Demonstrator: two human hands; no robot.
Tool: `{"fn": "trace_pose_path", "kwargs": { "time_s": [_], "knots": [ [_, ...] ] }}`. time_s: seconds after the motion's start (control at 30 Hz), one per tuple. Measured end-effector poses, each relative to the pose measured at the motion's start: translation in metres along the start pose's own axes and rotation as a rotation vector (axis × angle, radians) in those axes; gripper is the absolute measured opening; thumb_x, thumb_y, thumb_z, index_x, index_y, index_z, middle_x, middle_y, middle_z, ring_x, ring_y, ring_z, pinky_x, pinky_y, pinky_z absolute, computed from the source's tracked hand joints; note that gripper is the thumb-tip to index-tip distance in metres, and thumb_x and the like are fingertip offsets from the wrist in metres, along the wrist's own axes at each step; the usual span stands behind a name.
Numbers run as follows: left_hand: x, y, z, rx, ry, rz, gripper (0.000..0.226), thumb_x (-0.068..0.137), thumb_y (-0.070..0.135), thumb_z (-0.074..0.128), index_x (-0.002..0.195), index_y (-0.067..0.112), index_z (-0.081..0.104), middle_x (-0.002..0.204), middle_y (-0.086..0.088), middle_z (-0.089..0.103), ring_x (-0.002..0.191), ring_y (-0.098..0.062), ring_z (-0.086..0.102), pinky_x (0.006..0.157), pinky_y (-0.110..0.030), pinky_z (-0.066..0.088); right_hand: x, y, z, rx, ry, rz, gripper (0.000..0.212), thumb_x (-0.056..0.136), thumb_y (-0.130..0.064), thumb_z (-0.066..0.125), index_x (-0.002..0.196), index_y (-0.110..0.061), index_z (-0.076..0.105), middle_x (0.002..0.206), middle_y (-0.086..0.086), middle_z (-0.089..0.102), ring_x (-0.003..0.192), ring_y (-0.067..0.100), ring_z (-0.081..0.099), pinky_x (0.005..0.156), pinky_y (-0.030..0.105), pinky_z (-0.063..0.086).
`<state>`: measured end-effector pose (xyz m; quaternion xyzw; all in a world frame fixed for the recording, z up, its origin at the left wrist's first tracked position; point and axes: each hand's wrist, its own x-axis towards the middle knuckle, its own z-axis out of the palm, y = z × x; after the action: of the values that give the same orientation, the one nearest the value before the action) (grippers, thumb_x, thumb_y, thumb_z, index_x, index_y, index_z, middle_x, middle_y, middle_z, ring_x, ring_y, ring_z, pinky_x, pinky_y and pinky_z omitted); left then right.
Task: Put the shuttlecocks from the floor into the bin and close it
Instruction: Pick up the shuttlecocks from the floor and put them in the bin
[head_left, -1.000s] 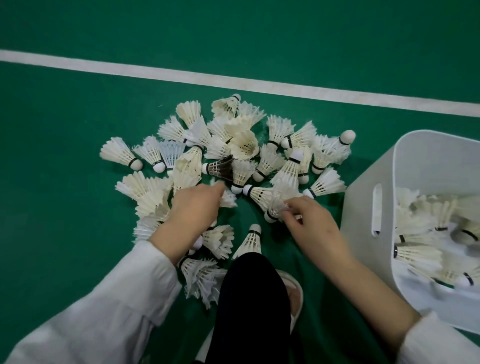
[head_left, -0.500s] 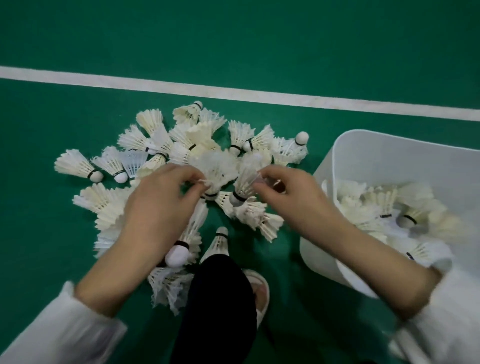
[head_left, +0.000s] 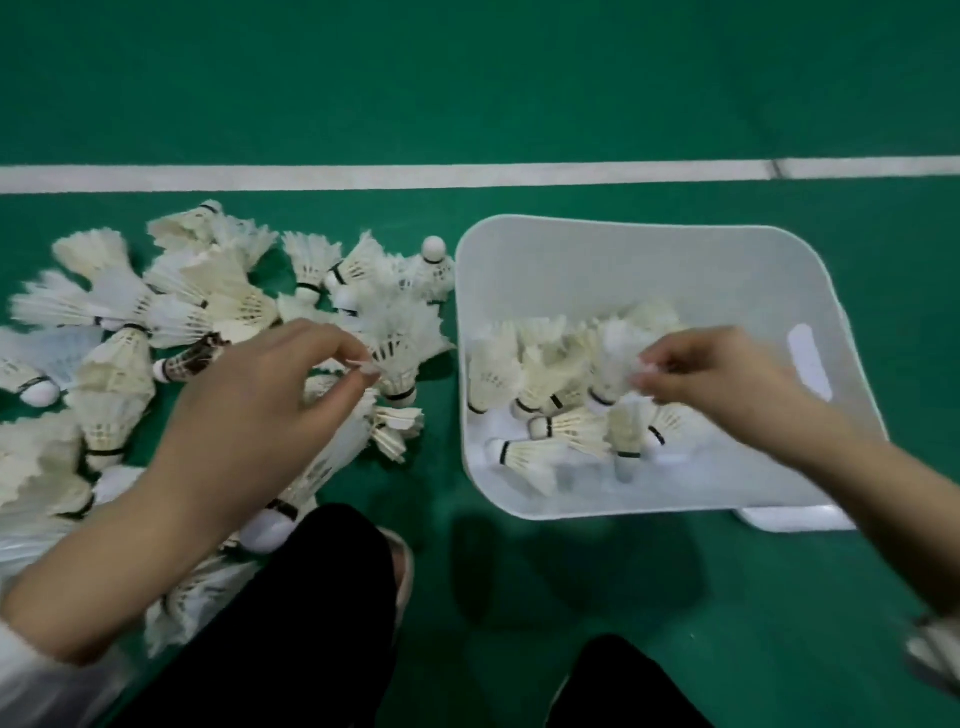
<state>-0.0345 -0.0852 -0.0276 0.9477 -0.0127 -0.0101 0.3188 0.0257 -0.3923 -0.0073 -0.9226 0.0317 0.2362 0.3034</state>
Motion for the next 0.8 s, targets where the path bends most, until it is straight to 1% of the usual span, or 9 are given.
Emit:
{"fn": "trace_pose_path", "kwargs": {
  "time_s": [0.07,0.1,0.2,0.27,0.37,0.43,0.57,0.67,0.8],
  "knots": [
    [-0.001,-0.001,0.003,0.024,-0.029,0.006,0.010,0.086,0.043,0.058,0.088,0.034,0.060,0.092,0.015,0.061,0.069,0.005,0.050,0.062,-0.033,0.047,0.004,0.004,0.023,-0.052,-0.092,-0.040,0.009,0.081,-0.022,0.069,0.089,-0.017,0.070,0.076,-0.007,0.066,0.069,0.009,0.059,0.059,0.007,0.040],
    [-0.003,-0.002,0.004,0.034,-0.037,-0.004,0.009,0.086,0.042,0.058,0.088,0.033,0.060,0.092,0.014,0.061,0.067,0.005,0.049,0.061,-0.032,0.045,0.006,0.002,0.035,-0.078,-0.147,-0.069,0.013,0.082,-0.023,0.068,0.094,-0.018,0.071,0.083,-0.006,0.068,0.075,0.010,0.061,0.064,0.011,0.043],
    [-0.006,-0.003,0.007,0.061,-0.063,-0.039,0.021,0.083,0.051,0.054,0.089,0.032,0.061,0.094,0.015,0.060,0.068,-0.007,0.053,0.063,-0.036,0.048,0.016,-0.009,0.066,-0.164,-0.303,-0.152,0.020,0.085,-0.022,0.062,0.101,-0.013,0.072,0.101,0.000,0.072,0.092,0.016,0.065,0.075,0.023,0.049],
    [-0.010,0.000,0.009,0.066,-0.088,-0.032,0.029,0.082,0.059,0.049,0.091,0.034,0.061,0.095,0.018,0.058,0.072,-0.012,0.057,0.065,-0.038,0.051,0.023,-0.017,0.082,-0.236,-0.368,-0.193,0.022,0.087,-0.019,0.059,0.104,-0.011,0.071,0.107,0.003,0.071,0.095,0.016,0.064,0.075,0.020,0.047],
    [-0.012,0.001,0.010,0.078,-0.112,-0.015,0.029,0.082,0.065,0.043,0.089,0.040,0.056,0.092,0.024,0.054,0.070,-0.006,0.059,0.062,-0.035,0.051,0.039,-0.022,0.096,-0.294,-0.377,-0.207,0.023,0.088,-0.012,0.056,0.107,-0.009,0.069,0.112,0.003,0.069,0.100,0.017,0.063,0.081,0.020,0.045],
    [-0.012,0.000,0.011,0.083,-0.121,0.007,0.029,0.079,0.062,0.038,0.089,0.041,0.055,0.091,0.026,0.054,0.070,-0.005,0.059,0.061,-0.034,0.051,0.048,-0.022,0.102,-0.331,-0.370,-0.199,0.024,0.089,-0.009,0.054,0.107,-0.009,0.070,0.111,0.005,0.069,0.100,0.019,0.063,0.087,0.023,0.047],
    [-0.011,-0.001,0.015,0.068,-0.115,0.005,0.017,0.084,0.057,0.052,0.088,0.041,0.056,0.091,0.025,0.055,0.069,-0.004,0.058,0.060,-0.033,0.050,0.052,-0.016,0.111,-0.379,-0.398,-0.199,0.024,0.089,-0.011,0.053,0.106,-0.008,0.071,0.109,0.009,0.070,0.099,0.024,0.063,0.091,0.029,0.049],
    [-0.010,0.001,0.019,0.083,-0.119,0.011,0.010,0.084,0.052,0.054,0.086,0.042,0.056,0.090,0.026,0.055,0.066,-0.003,0.055,0.057,-0.029,0.047,0.050,-0.014,0.109,-0.347,-0.414,-0.195,0.027,0.089,-0.012,0.056,0.113,-0.011,0.067,0.118,0.006,0.065,0.107,0.021,0.059,0.087,0.021,0.041],
    [-0.008,-0.001,0.019,0.088,-0.102,0.010,0.007,0.085,0.044,0.057,0.086,0.038,0.059,0.093,0.021,0.058,0.063,0.001,0.051,0.055,-0.027,0.044,0.042,-0.019,0.090,-0.256,-0.411,-0.200,0.034,0.085,-0.020,0.063,0.119,-0.021,0.061,0.129,-0.003,0.057,0.114,0.015,0.054,0.086,0.021,0.037]
  ]
}}
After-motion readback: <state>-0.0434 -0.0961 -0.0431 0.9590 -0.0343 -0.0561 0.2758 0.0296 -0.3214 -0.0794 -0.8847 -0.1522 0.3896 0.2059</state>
